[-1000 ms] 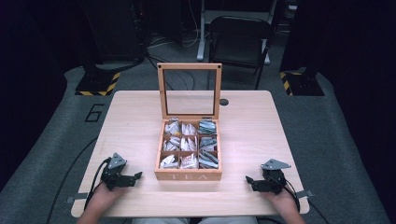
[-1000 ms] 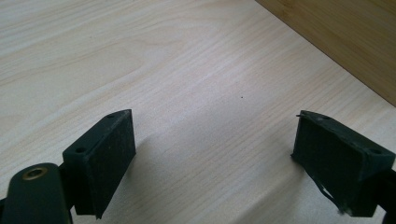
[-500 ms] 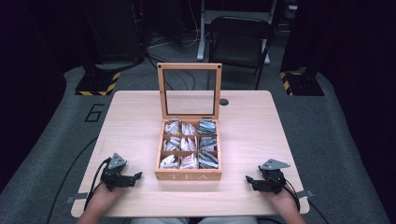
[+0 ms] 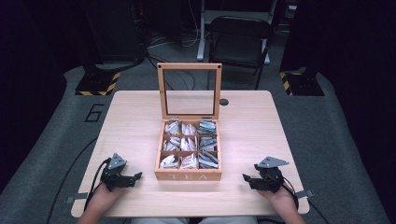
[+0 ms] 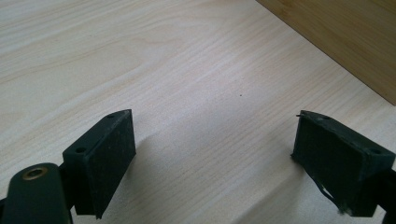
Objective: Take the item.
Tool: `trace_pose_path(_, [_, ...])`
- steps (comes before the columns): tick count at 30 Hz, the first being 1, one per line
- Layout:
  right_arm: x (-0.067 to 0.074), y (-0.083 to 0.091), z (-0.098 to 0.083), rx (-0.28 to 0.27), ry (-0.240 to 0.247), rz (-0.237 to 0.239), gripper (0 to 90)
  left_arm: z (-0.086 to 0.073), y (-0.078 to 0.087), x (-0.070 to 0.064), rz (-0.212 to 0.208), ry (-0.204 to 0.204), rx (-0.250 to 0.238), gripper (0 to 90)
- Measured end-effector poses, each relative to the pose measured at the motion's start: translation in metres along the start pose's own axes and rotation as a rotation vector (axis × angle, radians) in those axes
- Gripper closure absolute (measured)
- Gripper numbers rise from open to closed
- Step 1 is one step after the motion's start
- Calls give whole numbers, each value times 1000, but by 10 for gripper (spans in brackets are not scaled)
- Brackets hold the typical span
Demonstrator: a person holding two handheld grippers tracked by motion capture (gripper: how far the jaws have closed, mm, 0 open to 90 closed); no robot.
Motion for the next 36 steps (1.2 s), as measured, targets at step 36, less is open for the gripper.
trace_pose_path(36, [41,16,65,-55,69,151,389,0,0,0,1,0,-2,128])
Point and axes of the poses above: each handheld gripper's, and its own axes: y roughly backward along the jaws, z roughly out of its top, x roughly to its left, the point moved 2 cm from there along -y, roughly forward along the jaws, and after that the axes turned 13 degrees about -z, right-handed, at the moved point
